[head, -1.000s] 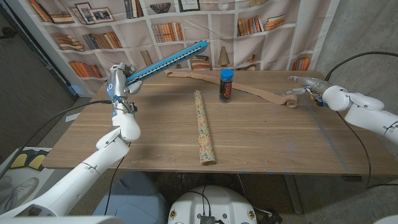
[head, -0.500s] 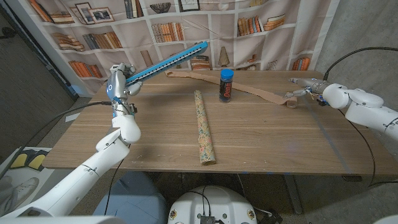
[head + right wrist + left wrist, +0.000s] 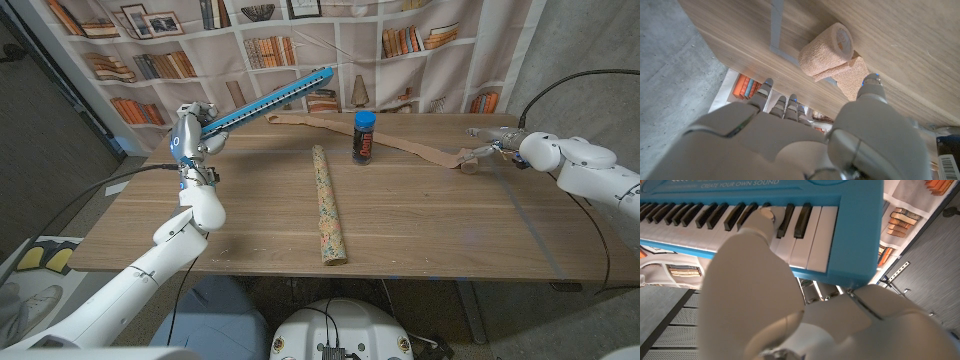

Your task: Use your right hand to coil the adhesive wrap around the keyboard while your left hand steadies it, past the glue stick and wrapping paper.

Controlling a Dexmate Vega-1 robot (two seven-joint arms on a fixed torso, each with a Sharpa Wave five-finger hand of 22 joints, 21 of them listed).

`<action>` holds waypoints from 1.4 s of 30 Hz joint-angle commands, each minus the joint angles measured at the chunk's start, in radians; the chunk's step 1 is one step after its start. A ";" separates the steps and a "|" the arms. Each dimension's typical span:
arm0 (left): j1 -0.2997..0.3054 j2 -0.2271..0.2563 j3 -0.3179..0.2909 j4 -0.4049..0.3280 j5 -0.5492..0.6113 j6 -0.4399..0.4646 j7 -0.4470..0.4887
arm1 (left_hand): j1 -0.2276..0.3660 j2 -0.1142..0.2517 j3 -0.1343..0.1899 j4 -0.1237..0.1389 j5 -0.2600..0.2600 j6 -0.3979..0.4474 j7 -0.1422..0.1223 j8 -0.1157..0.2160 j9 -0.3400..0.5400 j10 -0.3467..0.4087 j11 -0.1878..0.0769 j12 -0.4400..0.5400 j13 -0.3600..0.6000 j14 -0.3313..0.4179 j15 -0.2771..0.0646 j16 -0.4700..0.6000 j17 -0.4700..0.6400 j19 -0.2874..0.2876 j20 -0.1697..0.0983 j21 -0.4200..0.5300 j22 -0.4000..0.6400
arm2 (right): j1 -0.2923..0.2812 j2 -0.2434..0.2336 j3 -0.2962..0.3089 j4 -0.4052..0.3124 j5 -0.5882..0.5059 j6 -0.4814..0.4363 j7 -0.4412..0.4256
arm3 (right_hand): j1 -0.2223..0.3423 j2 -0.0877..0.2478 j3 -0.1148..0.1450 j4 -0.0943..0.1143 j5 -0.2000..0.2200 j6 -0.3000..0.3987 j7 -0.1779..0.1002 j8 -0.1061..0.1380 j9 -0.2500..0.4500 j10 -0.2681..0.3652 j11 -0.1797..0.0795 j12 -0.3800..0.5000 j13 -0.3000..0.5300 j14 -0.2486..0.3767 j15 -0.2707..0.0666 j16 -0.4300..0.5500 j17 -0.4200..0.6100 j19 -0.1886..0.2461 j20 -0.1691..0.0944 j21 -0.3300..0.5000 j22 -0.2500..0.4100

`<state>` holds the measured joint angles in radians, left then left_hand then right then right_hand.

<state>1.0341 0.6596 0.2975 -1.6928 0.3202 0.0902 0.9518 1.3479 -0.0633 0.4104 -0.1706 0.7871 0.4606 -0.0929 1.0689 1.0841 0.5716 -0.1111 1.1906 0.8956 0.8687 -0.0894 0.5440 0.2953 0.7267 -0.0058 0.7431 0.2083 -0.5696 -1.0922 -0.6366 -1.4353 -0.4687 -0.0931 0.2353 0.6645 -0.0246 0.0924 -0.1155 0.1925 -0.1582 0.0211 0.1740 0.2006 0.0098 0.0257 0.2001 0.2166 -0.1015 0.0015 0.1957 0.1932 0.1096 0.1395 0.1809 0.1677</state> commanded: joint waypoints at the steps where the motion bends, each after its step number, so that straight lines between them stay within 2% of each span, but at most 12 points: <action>1: 0.006 -0.003 -0.002 -0.008 0.003 0.006 0.000 | -0.008 0.042 0.030 0.022 0.238 0.005 -0.002 0.007 0.008 0.015 -0.019 0.274 0.316 0.303 -0.114 0.318 0.501 0.201 -0.201 0.495 0.487 | 0.040 0.012 -0.032 0.030 -0.060 0.013 0.065 | 0.001 0.002 -0.004 -0.007 0.008 -0.051 -0.028 -0.001 0.004 -0.016 0.002 0.003 0.003 -0.022 0.010 -0.003 0.003 -0.015 0.008 -0.001 0.000; 7: 0.012 -0.005 -0.004 -0.016 0.003 0.011 0.002 | -0.008 0.041 0.029 0.022 0.238 0.005 -0.002 0.009 0.004 0.018 -0.017 0.274 0.315 0.306 -0.115 0.319 0.498 0.203 -0.202 0.495 0.485 | 0.053 0.022 -0.039 0.052 -0.065 0.020 0.080 | 0.009 0.008 0.001 -0.010 0.009 -0.051 -0.019 0.010 0.005 -0.028 -0.017 0.000 0.003 -0.031 0.006 -0.003 0.003 -0.020 0.010 -0.001 0.000; 13: 0.013 -0.006 -0.006 -0.016 0.003 0.008 0.004 | -0.008 0.041 0.031 0.022 0.238 0.003 -0.002 0.012 0.003 0.017 -0.020 0.277 0.320 0.304 -0.115 0.320 0.499 0.202 -0.202 0.496 0.485 | 0.076 0.031 -0.056 0.074 -0.088 0.035 0.101 | 0.014 0.011 0.003 -0.012 0.010 -0.051 -0.015 0.013 0.005 -0.030 -0.017 0.000 0.003 -0.033 0.000 -0.003 0.003 -0.020 0.008 0.000 0.000; 20: 0.012 -0.007 -0.005 -0.014 0.005 0.007 0.005 | -0.009 0.040 0.030 0.022 0.238 0.006 -0.006 0.015 0.002 0.018 -0.022 0.279 0.316 0.306 -0.117 0.321 0.497 0.203 -0.202 0.495 0.480 | 0.082 0.038 -0.067 0.080 -0.103 0.035 0.112 | 0.036 0.026 0.016 -0.020 0.010 -0.028 0.002 0.027 0.006 -0.044 -0.021 -0.003 0.003 -0.034 -0.003 0.000 0.002 -0.018 0.002 0.003 0.000; 25: 0.011 -0.006 -0.005 -0.015 0.006 0.005 0.003 | -0.009 0.041 0.030 0.022 0.238 0.004 -0.005 0.016 0.001 0.018 -0.021 0.280 0.316 0.306 -0.116 0.321 0.498 0.203 -0.202 0.496 0.479 | 0.082 0.040 -0.071 0.087 -0.107 0.043 0.108 | 0.053 0.034 0.024 -0.026 0.007 -0.016 0.010 0.033 0.006 -0.051 -0.013 -0.002 0.002 -0.017 -0.007 0.007 0.002 0.005 -0.013 0.011 0.000; 32: 0.012 -0.005 -0.005 -0.020 0.007 0.006 -0.001 | -0.010 0.042 0.030 0.023 0.238 0.004 -0.004 0.017 -0.001 0.017 -0.021 0.281 0.315 0.308 -0.115 0.323 0.498 0.201 -0.202 0.497 0.480 | 0.078 0.041 -0.074 0.085 -0.109 0.035 0.113 | 0.067 0.038 0.031 -0.030 0.003 -0.006 0.032 0.038 0.008 -0.073 0.026 -0.004 0.003 0.007 0.005 0.015 0.002 0.032 -0.030 0.017 0.001; 42: 0.022 -0.009 -0.007 -0.021 0.009 0.004 0.009 | -0.010 0.042 0.031 0.023 0.238 0.002 -0.005 0.021 -0.004 0.021 -0.021 0.272 0.302 0.305 -0.115 0.323 0.499 0.200 -0.203 0.500 0.481 | 0.088 0.044 -0.083 0.096 -0.128 0.044 0.118 | 0.076 0.041 0.034 -0.032 0.002 -0.012 0.039 0.036 0.009 -0.079 0.034 -0.002 0.005 0.015 0.012 0.017 0.002 0.045 -0.043 0.019 0.001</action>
<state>1.0467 0.6536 0.2923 -1.7110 0.3279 0.0974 0.9546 1.3479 -0.0633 0.4104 -0.1706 0.7871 0.4607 -0.0928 1.0842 1.0812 0.5716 -0.1111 1.1906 0.8956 0.8687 -0.0894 0.5442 0.2953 0.7250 -0.0075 0.7436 0.2083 -0.4899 -1.0528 -0.7109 -1.3506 -0.5778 -0.0557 0.3472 0.7280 0.0150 0.1208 -0.1439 0.1963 -0.1662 0.0557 0.2072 0.2073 -0.0635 0.0497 0.2000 0.2166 -0.0934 0.0138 0.2044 0.1929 0.1429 0.0997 0.1926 0.1678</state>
